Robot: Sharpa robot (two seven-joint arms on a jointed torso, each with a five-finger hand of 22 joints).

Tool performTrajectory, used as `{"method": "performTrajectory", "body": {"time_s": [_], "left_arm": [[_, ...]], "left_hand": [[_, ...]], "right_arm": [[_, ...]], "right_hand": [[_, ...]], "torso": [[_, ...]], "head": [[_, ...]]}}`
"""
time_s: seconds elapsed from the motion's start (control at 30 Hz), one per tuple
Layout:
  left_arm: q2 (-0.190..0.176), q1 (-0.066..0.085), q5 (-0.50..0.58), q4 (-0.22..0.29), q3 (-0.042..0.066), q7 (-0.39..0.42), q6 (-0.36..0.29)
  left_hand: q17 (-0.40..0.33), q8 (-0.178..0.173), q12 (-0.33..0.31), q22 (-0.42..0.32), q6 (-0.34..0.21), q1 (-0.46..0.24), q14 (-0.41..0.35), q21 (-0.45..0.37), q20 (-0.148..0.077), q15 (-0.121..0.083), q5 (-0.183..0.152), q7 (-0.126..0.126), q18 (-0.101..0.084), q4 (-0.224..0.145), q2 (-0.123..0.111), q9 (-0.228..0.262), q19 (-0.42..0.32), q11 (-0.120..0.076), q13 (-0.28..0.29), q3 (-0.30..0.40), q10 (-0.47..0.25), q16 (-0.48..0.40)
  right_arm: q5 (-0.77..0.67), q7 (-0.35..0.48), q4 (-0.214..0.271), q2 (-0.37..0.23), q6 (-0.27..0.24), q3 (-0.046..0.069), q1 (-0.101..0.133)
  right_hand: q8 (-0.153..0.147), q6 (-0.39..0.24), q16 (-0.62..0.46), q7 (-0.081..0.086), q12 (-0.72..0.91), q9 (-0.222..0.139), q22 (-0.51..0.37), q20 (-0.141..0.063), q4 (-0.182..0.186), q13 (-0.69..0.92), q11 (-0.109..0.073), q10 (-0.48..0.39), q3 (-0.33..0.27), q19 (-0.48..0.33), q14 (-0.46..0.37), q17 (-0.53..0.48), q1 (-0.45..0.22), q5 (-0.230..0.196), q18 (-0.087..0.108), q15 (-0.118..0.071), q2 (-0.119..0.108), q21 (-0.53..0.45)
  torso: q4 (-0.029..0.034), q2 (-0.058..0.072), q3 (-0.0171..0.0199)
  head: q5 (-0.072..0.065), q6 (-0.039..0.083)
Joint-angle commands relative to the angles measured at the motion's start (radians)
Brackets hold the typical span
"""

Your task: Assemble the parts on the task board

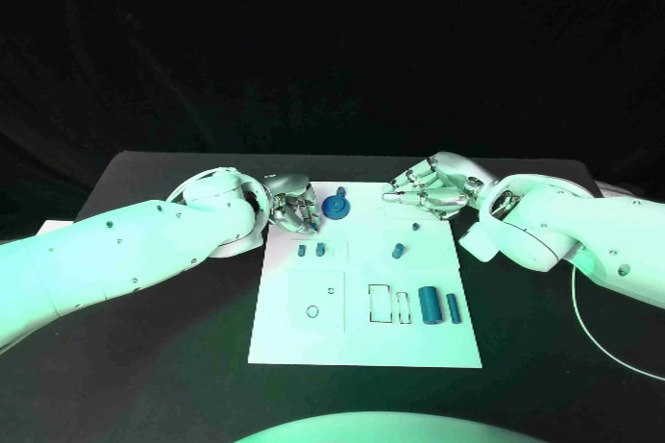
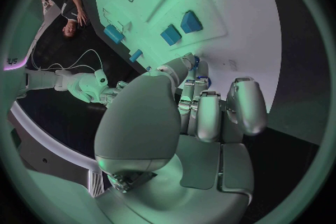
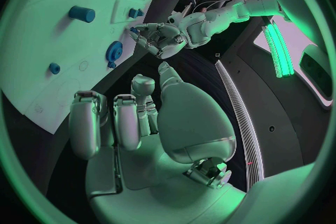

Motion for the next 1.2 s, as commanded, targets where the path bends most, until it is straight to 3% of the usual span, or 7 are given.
{"method": "performTrajectory", "body": {"time_s": [0.03, 0.97, 1.2], "left_arm": [[0.004, -0.001, -0.025, -0.003, 0.0, 0.001, 0.017], [0.027, -0.006, -0.035, -0.023, -0.001, -0.015, 0.046], [0.026, -0.006, -0.035, -0.025, -0.002, -0.021, 0.043]], "left_hand": [[-0.001, -0.005, -0.003, 0.093, 0.003, -0.01, 0.036, 0.001, 0.003, 0.005, 0.001, 0.002, -0.011, 0.002, 0.002, -0.001, 0.031, -0.002, -0.001, 0.006, 0.006, -0.001], [0.0, -0.007, -0.008, 0.092, -0.001, -0.017, 0.036, -0.004, 0.003, 0.005, -0.001, 0.002, -0.01, 0.001, 0.0, -0.004, 0.029, -0.001, -0.002, 0.009, 0.003, 0.001], [-0.008, -0.013, -0.021, 0.093, -0.098, -0.048, 0.033, -0.006, 0.012, 0.019, -0.001, 0.019, -0.01, -0.001, -0.023, -0.041, 0.027, 0.016, -0.015, 0.028, -0.044, 0.001]], "right_arm": [[-0.003, 0.008, 0.0, 0.001, 0.014, 0.0, -0.001], [-0.003, 0.007, 0.001, 0.001, 0.015, 0.0, -0.001], [-0.003, 0.007, 0.001, 0.001, 0.015, 0.0, -0.001]], "right_hand": [[0.001, 0.004, -0.003, 0.003, 0.003, 0.002, -0.001, 0.002, -0.006, 0.0, 0.001, -0.003, 0.0, -0.006, 0.061, 0.073, 0.008, 0.005, 0.017, -0.001, 0.002, -0.006], [0.001, 0.004, -0.003, 0.003, 0.003, 0.002, -0.001, 0.002, -0.006, 0.0, 0.001, -0.003, 0.0, -0.006, 0.061, 0.073, 0.008, 0.005, 0.017, -0.001, 0.002, -0.006], [0.001, 0.004, -0.003, 0.003, 0.003, 0.002, -0.001, 0.002, -0.006, 0.0, 0.001, -0.003, 0.0, -0.006, 0.061, 0.073, 0.008, 0.005, 0.017, -0.001, 0.002, -0.006]], "torso": [[-0.0006, 0.0, 0.0011], [0.0003, -0.001, 0.0011], [0.0006, -0.001, 0.0006]], "head": [[0.001, -0.002], [0.001, -0.007], [0.001, -0.007]]}}
